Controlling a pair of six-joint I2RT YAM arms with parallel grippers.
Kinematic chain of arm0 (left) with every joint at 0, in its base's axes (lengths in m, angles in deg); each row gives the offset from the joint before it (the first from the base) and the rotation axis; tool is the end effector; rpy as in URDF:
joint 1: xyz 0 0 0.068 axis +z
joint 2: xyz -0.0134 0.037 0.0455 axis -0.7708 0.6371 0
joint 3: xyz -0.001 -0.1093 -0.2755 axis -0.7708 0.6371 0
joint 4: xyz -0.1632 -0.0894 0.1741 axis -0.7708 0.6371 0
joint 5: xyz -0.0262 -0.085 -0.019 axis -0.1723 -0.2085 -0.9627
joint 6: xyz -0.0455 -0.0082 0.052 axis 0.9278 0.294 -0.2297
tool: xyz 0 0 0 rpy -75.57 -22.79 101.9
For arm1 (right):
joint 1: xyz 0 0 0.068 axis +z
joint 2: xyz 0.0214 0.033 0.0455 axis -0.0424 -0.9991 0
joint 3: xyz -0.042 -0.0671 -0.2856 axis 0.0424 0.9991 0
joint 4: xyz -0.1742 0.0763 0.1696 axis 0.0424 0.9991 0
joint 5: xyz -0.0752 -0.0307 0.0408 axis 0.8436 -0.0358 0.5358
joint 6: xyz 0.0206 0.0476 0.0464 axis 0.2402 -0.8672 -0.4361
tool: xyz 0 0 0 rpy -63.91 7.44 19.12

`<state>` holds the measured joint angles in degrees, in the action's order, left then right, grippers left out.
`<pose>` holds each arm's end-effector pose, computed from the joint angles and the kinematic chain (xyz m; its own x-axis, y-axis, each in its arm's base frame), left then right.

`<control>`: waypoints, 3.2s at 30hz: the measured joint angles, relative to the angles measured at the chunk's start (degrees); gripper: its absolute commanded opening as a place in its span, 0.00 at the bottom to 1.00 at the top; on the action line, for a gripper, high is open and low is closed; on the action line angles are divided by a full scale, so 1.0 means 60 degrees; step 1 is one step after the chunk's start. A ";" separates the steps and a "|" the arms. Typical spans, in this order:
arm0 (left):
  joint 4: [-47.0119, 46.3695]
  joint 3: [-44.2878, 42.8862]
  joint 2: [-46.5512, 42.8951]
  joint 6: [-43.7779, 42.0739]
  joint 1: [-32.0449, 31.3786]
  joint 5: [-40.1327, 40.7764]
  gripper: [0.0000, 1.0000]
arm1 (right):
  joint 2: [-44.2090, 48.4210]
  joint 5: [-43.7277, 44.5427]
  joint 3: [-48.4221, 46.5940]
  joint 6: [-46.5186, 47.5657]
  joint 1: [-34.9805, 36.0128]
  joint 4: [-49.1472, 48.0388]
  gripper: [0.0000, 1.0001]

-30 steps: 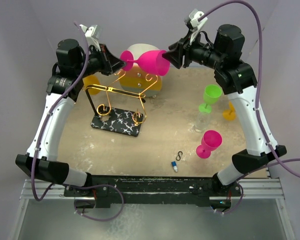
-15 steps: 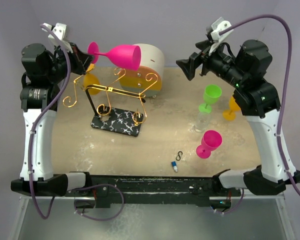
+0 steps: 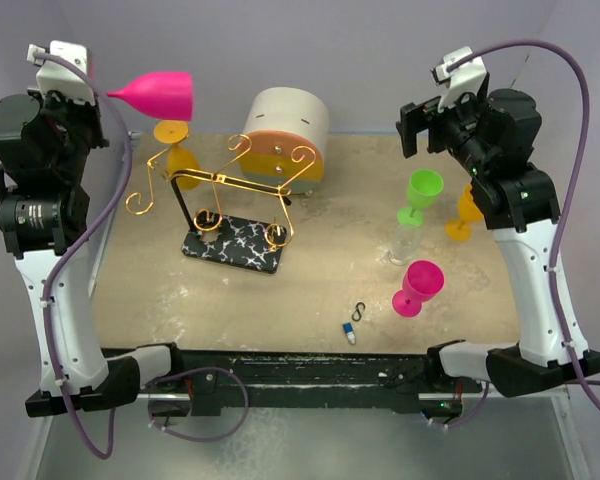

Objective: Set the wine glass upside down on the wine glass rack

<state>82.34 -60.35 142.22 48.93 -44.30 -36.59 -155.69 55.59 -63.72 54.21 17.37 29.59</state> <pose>0.1960 0.0162 0.5793 -0.0021 0.1597 -0.9872 -0.0242 0.9869 0.1597 0.2350 0.0661 0.5631 0.0652 -0.1512 -0.9864 -0.3067 0.9376 -0.1640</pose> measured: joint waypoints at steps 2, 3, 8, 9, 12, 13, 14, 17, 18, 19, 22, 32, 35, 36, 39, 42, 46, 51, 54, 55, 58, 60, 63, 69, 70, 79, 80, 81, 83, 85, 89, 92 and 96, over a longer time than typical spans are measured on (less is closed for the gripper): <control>-0.0033 -0.0073 -0.0040 -0.0688 0.0051 0.1180 0.00 | -0.0011 0.0299 0.0022 0.0259 0.0000 0.0098 1.00; -0.0066 -0.0073 -0.0066 -0.0987 0.0069 0.1734 0.00 | 0.0007 0.0488 0.0098 0.0412 0.0000 0.0069 1.00; -0.0765 0.0219 -0.0186 -0.2874 0.0157 0.4331 0.00 | 0.0124 0.0962 0.1064 0.0812 0.0000 -0.0146 1.00; -0.1038 0.0415 -0.0226 -0.3337 0.0204 0.4852 0.00 | 0.0120 0.0991 0.1319 0.0845 -0.0018 -0.0240 1.00; -0.1920 0.1075 -0.0248 -0.4579 0.0433 0.6098 0.00 | 0.0109 0.1082 0.2106 0.0889 -0.0153 -0.0590 1.00; -0.2197 0.1326 -0.0237 -0.5002 0.0510 0.6481 0.00 | 0.0109 0.1104 0.2386 0.0896 -0.0237 -0.0732 1.00; -0.2415 0.1555 -0.0208 -0.5410 0.0565 0.6783 0.00 | 0.0109 0.1107 0.2630 0.0896 -0.0346 -0.0867 1.00; -0.2903 0.2091 -0.0117 -0.6240 0.0623 0.7377 0.00 | 0.0109 0.1064 0.3111 0.0874 -0.0732 -0.1195 1.00; -0.3056 0.2269 -0.0080 -0.6546 0.0630 0.7533 0.00 | 0.0117 0.1016 0.3224 0.0856 -0.0900 -0.1268 1.00; -0.3147 0.2379 -0.0051 -0.6761 0.0630 0.7639 0.00 | 0.0120 0.0882 0.3308 0.0838 -0.1078 -0.1315 1.00; -0.3555 0.2856 -0.0036 -0.7522 0.0648 0.7890 0.00 | 0.0193 0.0568 0.3512 0.0747 -0.1599 -0.1417 1.00; -0.3646 0.4448 -0.0029 -0.9231 0.0663 0.7978 0.01 | 0.0816 -0.0477 0.3756 0.0528 -0.2244 -0.1443 1.00; -0.3162 0.4528 -0.0055 -0.9235 0.0659 0.7588 0.01 | 0.0809 -0.0736 0.3799 0.0514 -0.2244 -0.1450 1.00; -0.2962 0.4568 -0.0080 -0.9242 0.0656 0.7384 0.00 | 0.0809 -0.0838 0.3847 0.0510 -0.2244 -0.1446 1.00; -0.2408 0.4783 -0.0200 -0.9377 0.0576 0.6819 0.00 | 0.0739 -0.1086 0.3912 0.0503 -0.2244 -0.1435 1.00; -0.1949 0.5191 -0.0368 -0.9588 0.0313 0.6313 0.00 | 0.0667 -0.1246 0.3920 0.0506 -0.2244 -0.1428 1.00; -0.1330 0.5373 -0.0393 -0.9690 -0.0262 0.5843 0.00 | 0.0641 -0.1464 0.3920 0.0506 -0.2244 -0.1432 1.00; -0.0882 0.5472 -0.0583 -0.9686 -0.1308 0.5493 0.00 | 0.0627 -0.1643 0.3920 0.0506 -0.2244 -0.1432 1.00; -0.0772 0.5646 -0.0790 -0.9690 -0.1698 0.5410 0.00 | 0.0627 -0.1665 0.3923 0.0506 -0.2244 -0.1432 1.00; -0.0776 0.5752 -0.0874 -0.9694 -0.1800 0.5417 0.00 | 0.0627 -0.1679 0.3931 0.0506 -0.2244 -0.1432 1.00; -0.0805 0.6116 -0.1082 -0.9836 -0.2091 0.5559 0.00 | 0.0627 -0.1763 0.3974 0.0510 -0.2244 -0.1432 1.00; -0.0845 0.6349 -0.1151 -0.9916 -0.2324 0.5617 0.00 | 0.0627 -0.1865 0.4011 0.0510 -0.2244 -0.1428 1.00; -0.0907 0.6564 -0.1158 -1.0032 -0.2557 0.5665 0.00 | 0.0627 -0.1905 0.4044 0.0510 -0.2244 -0.1424 1.00; -0.0994 0.6561 -0.1169 -1.0080 -0.2885 0.5665 0.01 | 0.0627 -0.1909 0.4047 0.0514 -0.2244 -0.1428 1.00; -0.0980 0.6539 -0.1169 -1.0061 -0.2954 0.5635 0.01 | 0.0627 -0.1916 0.4047 0.0514 -0.2244 -0.1428 1.00; -0.0419 0.6186 -0.1169 -0.9610 -0.3238 0.5166 0.01 | 0.0623 -0.2131 0.4047 0.0514 -0.2269 -0.1424 1.00; -0.0211 0.6062 -0.1169 -0.9537 -0.3242 0.5034 0.01 | 0.0623 -0.2138 0.4047 0.0514 -0.2273 -0.1428 1.00; -0.0211 0.6062 -0.1169 -0.9537 -0.3242 0.5034 0.01 | 0.0623 -0.2153 0.4047 0.0514 -0.2291 -0.1428 1.00; 0.0157 0.5861 -0.1180 -0.9369 -0.3271 0.4819 0.01 | 0.0619 -0.2167 0.4047 0.0514 -0.2306 -0.1428 1.00; 0.0532 0.5628 -0.1209 -0.9194 -0.3275 0.4641 0.02 | 0.0608 -0.2200 0.4047 0.0514 -0.2310 -0.1424 1.00; 0.1162 0.5257 -0.1373 -0.8932 -0.3275 0.4350 0.02 | 0.0561 -0.2361 0.4058 0.0510 -0.2313 -0.1428 1.00; 0.1443 0.5217 -0.1519 -0.8892 -0.3275 0.4262 0.02 | 0.0557 -0.2401 0.4087 0.0510 -0.2313 -0.1424 1.00; 0.1661 0.5217 -0.1545 -0.8896 -0.3275 0.4167 0.02 | 0.0557 -0.2433 0.4105 0.0510 -0.2313 -0.1432 1.00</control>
<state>92.31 -29.05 132.95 -4.45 -63.95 -11.59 -152.35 40.99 -39.09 57.27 3.49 21.00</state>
